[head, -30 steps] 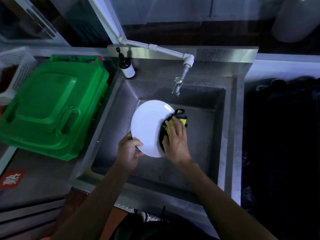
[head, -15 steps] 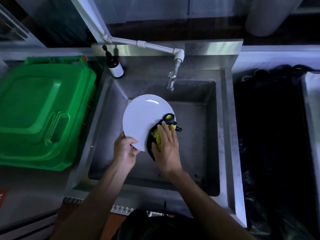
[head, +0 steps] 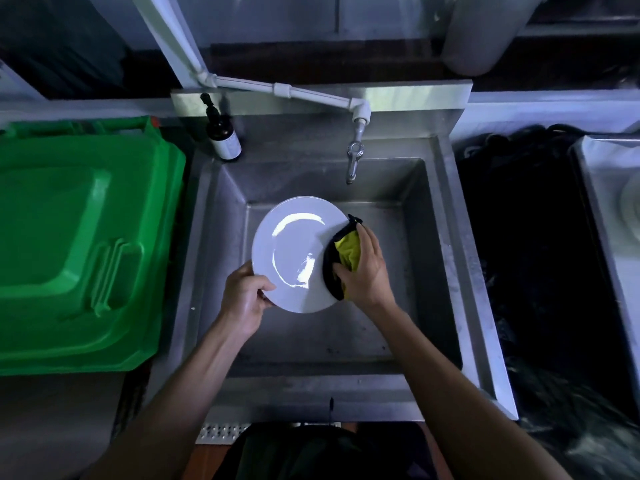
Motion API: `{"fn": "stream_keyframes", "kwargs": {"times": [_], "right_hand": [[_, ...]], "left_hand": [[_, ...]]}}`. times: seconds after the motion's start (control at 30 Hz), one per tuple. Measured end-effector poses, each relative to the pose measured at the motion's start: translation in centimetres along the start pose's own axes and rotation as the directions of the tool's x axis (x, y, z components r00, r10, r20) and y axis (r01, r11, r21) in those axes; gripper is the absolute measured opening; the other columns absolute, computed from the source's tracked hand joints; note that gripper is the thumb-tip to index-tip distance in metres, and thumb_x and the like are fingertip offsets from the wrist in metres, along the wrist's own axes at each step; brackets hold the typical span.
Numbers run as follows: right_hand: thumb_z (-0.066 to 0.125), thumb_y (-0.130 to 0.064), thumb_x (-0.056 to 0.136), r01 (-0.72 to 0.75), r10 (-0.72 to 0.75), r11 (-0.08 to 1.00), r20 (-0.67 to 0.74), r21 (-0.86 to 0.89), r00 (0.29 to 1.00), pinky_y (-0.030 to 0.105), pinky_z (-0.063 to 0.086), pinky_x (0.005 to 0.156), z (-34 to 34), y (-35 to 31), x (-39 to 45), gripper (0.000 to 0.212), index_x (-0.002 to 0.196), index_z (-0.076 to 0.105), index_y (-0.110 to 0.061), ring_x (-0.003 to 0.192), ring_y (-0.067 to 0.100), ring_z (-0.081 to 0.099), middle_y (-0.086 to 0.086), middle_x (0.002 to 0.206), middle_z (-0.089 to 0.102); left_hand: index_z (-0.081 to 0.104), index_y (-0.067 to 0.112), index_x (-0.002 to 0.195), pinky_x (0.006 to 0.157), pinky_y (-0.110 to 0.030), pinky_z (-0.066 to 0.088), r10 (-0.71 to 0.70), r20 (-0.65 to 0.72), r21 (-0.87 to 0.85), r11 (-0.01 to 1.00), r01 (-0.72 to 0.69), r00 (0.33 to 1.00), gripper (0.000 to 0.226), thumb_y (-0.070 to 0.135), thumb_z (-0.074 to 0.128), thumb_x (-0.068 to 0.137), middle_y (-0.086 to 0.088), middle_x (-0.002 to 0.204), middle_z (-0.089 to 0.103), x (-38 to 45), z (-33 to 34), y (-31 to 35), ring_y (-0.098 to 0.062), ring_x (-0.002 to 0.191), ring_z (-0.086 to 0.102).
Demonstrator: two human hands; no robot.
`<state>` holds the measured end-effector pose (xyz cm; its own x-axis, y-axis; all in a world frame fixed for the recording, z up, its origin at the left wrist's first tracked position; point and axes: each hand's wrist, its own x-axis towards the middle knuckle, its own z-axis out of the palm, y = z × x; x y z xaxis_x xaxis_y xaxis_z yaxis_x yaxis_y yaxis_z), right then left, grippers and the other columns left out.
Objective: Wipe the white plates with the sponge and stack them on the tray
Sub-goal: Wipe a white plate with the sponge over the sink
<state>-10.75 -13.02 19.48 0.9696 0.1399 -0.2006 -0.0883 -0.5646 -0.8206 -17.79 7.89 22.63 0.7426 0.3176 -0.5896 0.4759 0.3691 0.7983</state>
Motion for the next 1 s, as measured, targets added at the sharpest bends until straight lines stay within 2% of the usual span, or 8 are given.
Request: {"fn": "stream_keyframes", "kwargs": {"times": [0.17, 0.27, 0.43, 0.6, 0.77, 0.83, 0.9, 1.0], "right_hand": [[0.077, -0.012, 0.076, -0.024, 0.024, 1.0, -0.021, 0.003, 0.999, 0.028, 0.037, 0.107, -0.2, -0.9, 1.2, 0.085, 0.151, 0.038, -0.02, 0.132, 0.018, 0.045, 0.001, 0.149, 0.043], [0.08, -0.014, 0.073, -0.041, 0.041, 0.999, -0.04, 0.005, 0.998, 0.023, 0.037, 0.097, -0.7, -1.4, 2.0, 0.081, 0.145, 0.046, -0.026, 0.121, 0.016, 0.052, 0.0, 0.137, 0.055], [0.081, -0.023, 0.069, -0.03, 0.029, 0.999, -0.04, -0.024, 0.999, 0.039, 0.052, 0.095, -1.8, -2.4, 3.3, 0.065, 0.126, 0.057, -0.041, 0.104, 0.018, 0.062, -0.004, 0.111, 0.068], [0.08, -0.024, 0.066, 0.045, -0.047, 0.998, -0.03, -0.051, 0.998, 0.035, 0.054, 0.089, -2.7, -3.2, 4.0, 0.056, 0.107, 0.057, -0.053, 0.09, 0.008, 0.062, -0.025, 0.088, 0.064], [0.079, -0.018, 0.069, 0.129, -0.133, 0.989, -0.045, -0.075, 0.99, 0.033, 0.052, 0.092, -3.5, -3.5, 4.4, 0.054, 0.115, 0.064, -0.042, 0.095, 0.007, 0.061, -0.021, 0.101, 0.067], [0.079, -0.016, 0.069, 0.188, -0.192, 0.976, -0.037, -0.106, 0.981, 0.033, 0.05, 0.094, -3.9, -3.8, 4.5, 0.054, 0.118, 0.066, -0.038, 0.099, 0.01, 0.061, -0.014, 0.11, 0.069], [0.079, -0.015, 0.07, 0.252, -0.256, 0.957, -0.01, -0.142, 0.967, 0.035, 0.05, 0.093, -4.1, -4.2, 4.6, 0.053, 0.119, 0.067, -0.034, 0.103, 0.015, 0.062, -0.01, 0.115, 0.069], [0.079, -0.013, 0.072, 0.346, -0.348, 0.916, 0.028, -0.205, 0.937, 0.037, 0.053, 0.088, -4.5, -4.8, 4.6, 0.053, 0.121, 0.067, -0.03, 0.104, 0.021, 0.064, -0.005, 0.117, 0.069]], "left_hand": [[0.062, -0.002, 0.087, 0.068, -0.042, 0.046, 0.008, 0.055, 0.127, 0.992, -0.014, 0.998, 0.036, 0.001, 0.054, 0.052, -0.015, 0.087, 0.063, 1.2, -1.9, 1.3, -0.032, 0.079, 0.057], [0.067, 0.003, 0.08, 0.068, -0.04, 0.045, -0.005, 0.093, 0.195, 0.981, -0.013, 0.996, 0.032, 0.002, 0.055, 0.051, -0.013, 0.082, 0.066, 1.6, -2.6, 2.3, -0.032, 0.078, 0.056], [0.077, 0.021, 0.072, 0.057, -0.03, 0.051, 0.013, 0.103, 0.302, 0.952, -0.044, 0.995, 0.036, 0.004, 0.057, 0.048, -0.002, 0.078, 0.073, 2.0, -2.9, 3.9, -0.029, 0.078, 0.064], [0.078, 0.024, 0.076, 0.067, -0.034, 0.047, 0.055, 0.169, 0.395, 0.911, -0.119, 0.984, 0.041, 0.005, 0.056, 0.048, -0.01, 0.081, 0.068, 2.4, -2.3, 5.2, -0.027, 0.075, 0.06], [0.08, 0.035, 0.081, 0.057, -0.026, 0.05, 0.07, 0.266, 0.511, 0.836, -0.202, 0.961, 0.048, 0.006, 0.056, 0.051, 0.007, 0.078, 0.074, 3.2, -1.8, 6.5, -0.017, 0.075, 0.066], [0.079, 0.042, 0.083, 0.063, -0.027, 0.052, 0.064, 0.309, 0.561, 0.794, -0.236, 0.949, 0.053, 0.007, 0.056, 0.052, 0.009, 0.083, 0.076, 3.6, -1.4, 6.9, -0.017, 0.082, 0.068], [0.079, 0.045, 0.086, 0.073, -0.034, 0.052, 0.061, 0.339, 0.609, 0.747, -0.268, 0.939, 0.055, 0.008, 0.056, 0.052, 0.003, 0.089, 0.078, 4.1, -1.0, 7.0, -0.021, 0.088, 0.068], [0.077, 0.05, 0.088, 0.073, -0.031, 0.048, 0.048, 0.356, 0.654, 0.7, -0.286, 0.933, 0.059, 0.008, 0.055, 0.052, 0.008, 0.084, 0.076, 4.6, -0.4, 6.9, -0.017, 0.084, 0.065]]}}
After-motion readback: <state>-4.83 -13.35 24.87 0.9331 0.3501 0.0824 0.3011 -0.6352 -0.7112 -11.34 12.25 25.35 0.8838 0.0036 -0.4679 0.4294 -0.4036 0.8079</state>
